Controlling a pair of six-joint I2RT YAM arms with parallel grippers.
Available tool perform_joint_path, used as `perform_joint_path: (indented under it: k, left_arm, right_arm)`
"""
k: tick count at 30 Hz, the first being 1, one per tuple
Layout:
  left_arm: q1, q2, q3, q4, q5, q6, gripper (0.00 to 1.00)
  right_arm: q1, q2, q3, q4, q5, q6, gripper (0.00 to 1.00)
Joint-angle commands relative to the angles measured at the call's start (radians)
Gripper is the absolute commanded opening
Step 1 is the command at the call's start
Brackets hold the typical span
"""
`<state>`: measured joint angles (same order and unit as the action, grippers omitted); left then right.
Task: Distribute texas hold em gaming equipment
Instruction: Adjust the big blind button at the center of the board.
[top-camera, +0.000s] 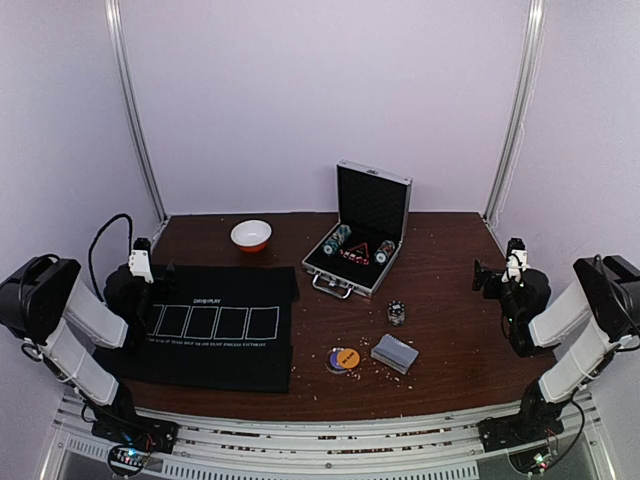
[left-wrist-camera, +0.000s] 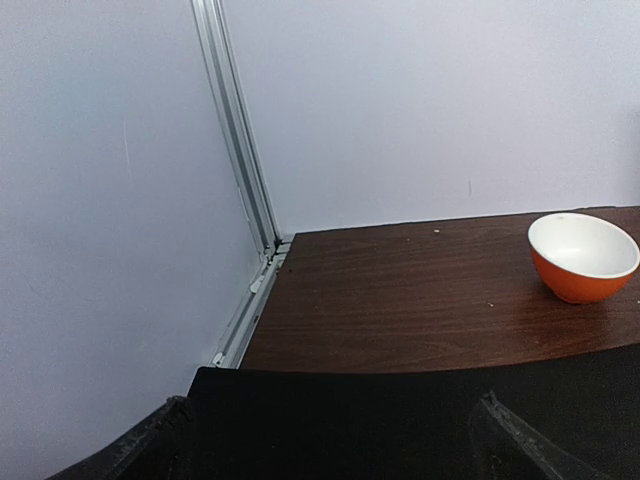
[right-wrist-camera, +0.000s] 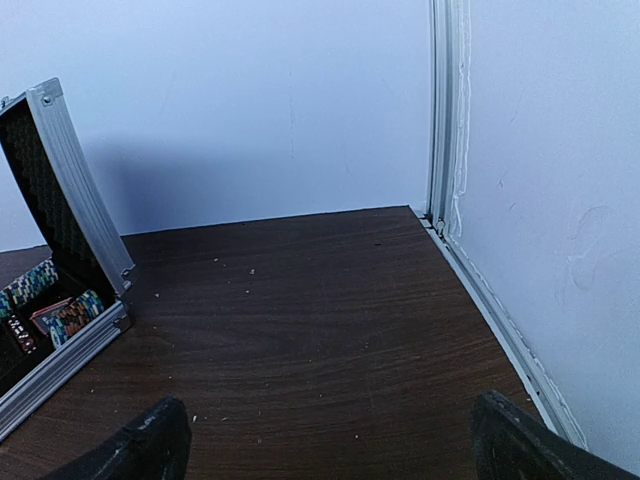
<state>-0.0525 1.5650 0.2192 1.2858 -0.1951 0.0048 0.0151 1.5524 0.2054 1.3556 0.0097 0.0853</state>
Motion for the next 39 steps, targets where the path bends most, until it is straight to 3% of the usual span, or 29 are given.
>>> perform_joint_path:
  k: [1,3,6,9,12,15,21,25,29,31,35,39]
  left_arm:
    - [-0.004,0.000,0.014,0.063,0.002,-0.006,0.98]
    - [-0.004,-0.026,0.047,-0.021,0.012,0.003,0.98]
    - [-0.004,-0.160,0.173,-0.339,-0.073,-0.030,0.98]
    - [-0.004,-0.267,0.225,-0.416,-0.148,-0.032,0.98]
    - [-0.004,-0.377,0.317,-0.592,-0.100,-0.092,0.98]
    - [-0.007,-0.434,0.452,-0.832,0.060,-0.148,0.98]
    - [-0.118,-0.431,0.680,-1.240,0.164,-0.149,0.98]
    - [-0.248,-0.387,0.783,-1.403,0.167,-0.078,0.98]
    - [-0.355,-0.318,0.922,-1.574,0.215,-0.002,0.98]
    - [-0.374,-0.297,0.970,-1.630,0.273,0.001,0.98]
    - [-0.376,-0.287,0.983,-1.645,0.347,-0.064,0.98]
    - [-0.375,-0.268,0.955,-1.654,0.348,-0.126,0.98]
  right_arm:
    - [-0.003,0.004,0.014,0.002,-0.015,-0.002,1.00]
    - [-0.003,0.005,0.015,-0.001,-0.013,-0.002,1.00]
    - [-0.002,0.003,0.007,0.013,-0.016,0.004,1.00]
    - [-0.004,-0.072,0.026,-0.069,0.019,0.018,1.00]
    - [-0.004,-0.207,0.109,-0.318,0.041,0.037,1.00]
    - [-0.004,-0.317,0.259,-0.604,-0.058,0.063,1.00]
    - [0.023,-0.324,0.575,-1.088,-0.259,0.151,1.00]
    - [0.167,-0.293,0.729,-1.344,-0.200,0.125,1.00]
    - [0.397,-0.219,0.893,-1.623,-0.024,0.065,1.00]
    - [0.510,-0.179,0.964,-1.745,-0.013,0.051,1.00]
    - [0.736,-0.082,1.031,-1.858,-0.014,0.040,0.99]
    - [0.892,0.023,1.001,-1.839,-0.034,0.070,0.97]
